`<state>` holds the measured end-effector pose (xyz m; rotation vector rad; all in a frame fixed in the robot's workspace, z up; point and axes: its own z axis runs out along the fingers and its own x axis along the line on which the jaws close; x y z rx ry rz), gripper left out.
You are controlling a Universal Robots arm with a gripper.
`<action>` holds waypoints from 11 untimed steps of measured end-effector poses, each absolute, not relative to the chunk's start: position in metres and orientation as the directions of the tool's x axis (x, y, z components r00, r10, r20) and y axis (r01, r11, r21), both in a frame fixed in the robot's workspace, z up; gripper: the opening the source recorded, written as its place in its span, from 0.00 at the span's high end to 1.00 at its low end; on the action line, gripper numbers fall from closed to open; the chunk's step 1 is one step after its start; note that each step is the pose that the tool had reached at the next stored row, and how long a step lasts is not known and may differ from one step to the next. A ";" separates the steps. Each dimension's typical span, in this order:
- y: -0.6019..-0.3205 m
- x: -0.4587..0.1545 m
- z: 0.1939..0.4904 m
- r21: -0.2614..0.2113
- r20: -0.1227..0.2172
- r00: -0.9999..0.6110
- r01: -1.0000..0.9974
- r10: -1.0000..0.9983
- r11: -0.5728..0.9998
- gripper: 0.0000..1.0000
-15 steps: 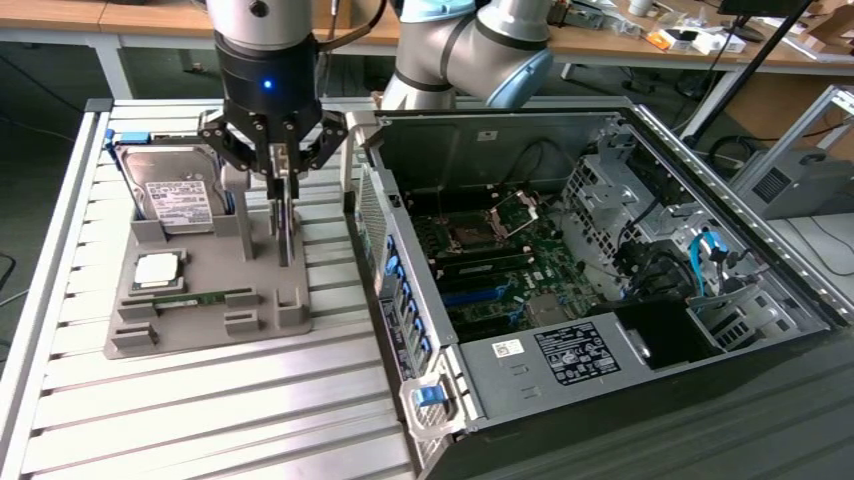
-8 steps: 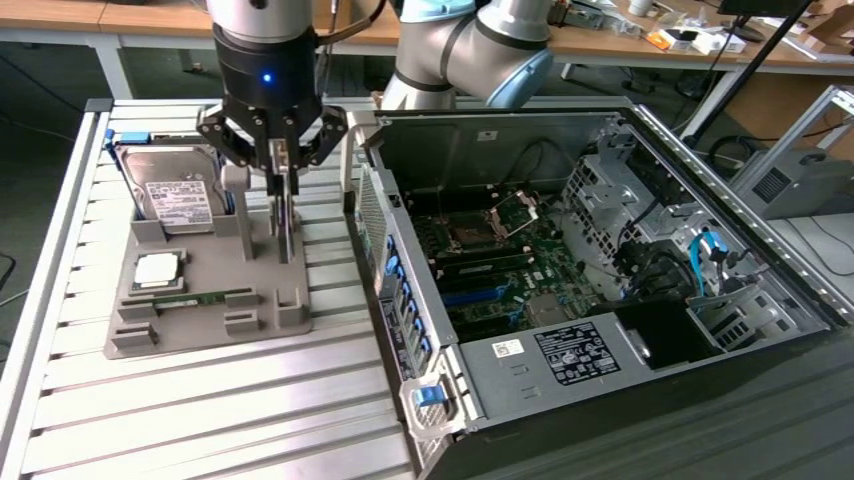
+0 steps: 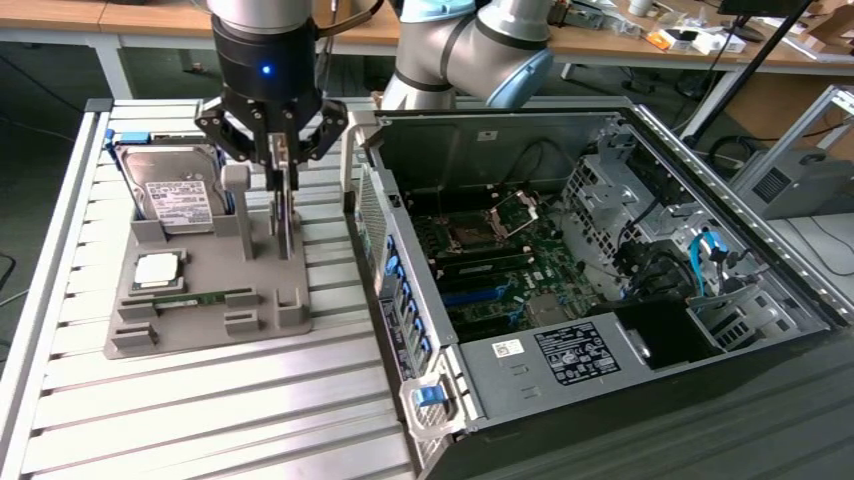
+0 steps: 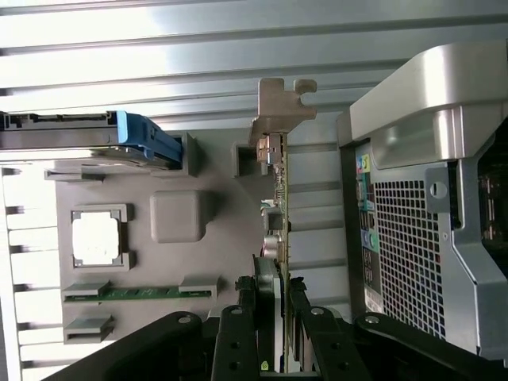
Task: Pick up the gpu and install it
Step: 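Pick up the gpu and move the gpu toward the slot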
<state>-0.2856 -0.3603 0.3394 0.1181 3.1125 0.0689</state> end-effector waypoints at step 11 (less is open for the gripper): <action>-0.360 -0.286 0.348 0.045 -0.024 -0.997 0.075 0.076 0.996 0.73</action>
